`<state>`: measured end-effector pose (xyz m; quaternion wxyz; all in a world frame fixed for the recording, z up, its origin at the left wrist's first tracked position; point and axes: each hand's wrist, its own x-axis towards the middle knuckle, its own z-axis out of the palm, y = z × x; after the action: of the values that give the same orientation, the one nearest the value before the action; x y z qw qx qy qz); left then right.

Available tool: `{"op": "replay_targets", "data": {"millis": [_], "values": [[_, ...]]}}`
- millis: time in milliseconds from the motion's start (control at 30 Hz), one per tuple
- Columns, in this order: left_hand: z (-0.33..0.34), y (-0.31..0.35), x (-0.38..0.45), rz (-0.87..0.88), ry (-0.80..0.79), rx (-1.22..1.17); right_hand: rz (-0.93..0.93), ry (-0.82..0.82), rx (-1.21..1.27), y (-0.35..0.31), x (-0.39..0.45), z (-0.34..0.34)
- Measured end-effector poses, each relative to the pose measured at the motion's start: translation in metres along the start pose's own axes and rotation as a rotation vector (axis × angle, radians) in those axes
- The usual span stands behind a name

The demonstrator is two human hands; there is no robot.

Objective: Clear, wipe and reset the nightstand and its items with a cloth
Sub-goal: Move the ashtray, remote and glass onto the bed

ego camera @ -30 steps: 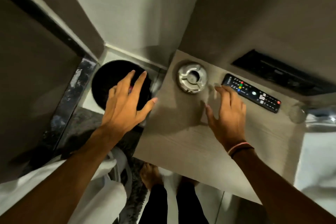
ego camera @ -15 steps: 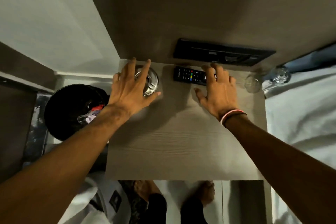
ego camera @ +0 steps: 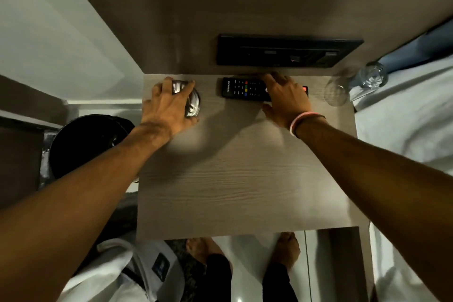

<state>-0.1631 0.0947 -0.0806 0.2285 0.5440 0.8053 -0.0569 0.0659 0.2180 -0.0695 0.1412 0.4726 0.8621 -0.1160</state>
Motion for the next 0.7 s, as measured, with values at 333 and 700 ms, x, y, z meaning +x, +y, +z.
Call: {"op": "replay_targets", "data": {"millis": [333,700], "values": [[-0.005,0.017,-0.058,-0.042,-0.148,0.008,-0.002,-0.134,-0.063,-0.002,-0.046,0.012],[-0.104,0.230,-0.094,0.207,0.009,-0.089,0.606,0.000,0.961,0.095,-0.219,-0.026]]}}
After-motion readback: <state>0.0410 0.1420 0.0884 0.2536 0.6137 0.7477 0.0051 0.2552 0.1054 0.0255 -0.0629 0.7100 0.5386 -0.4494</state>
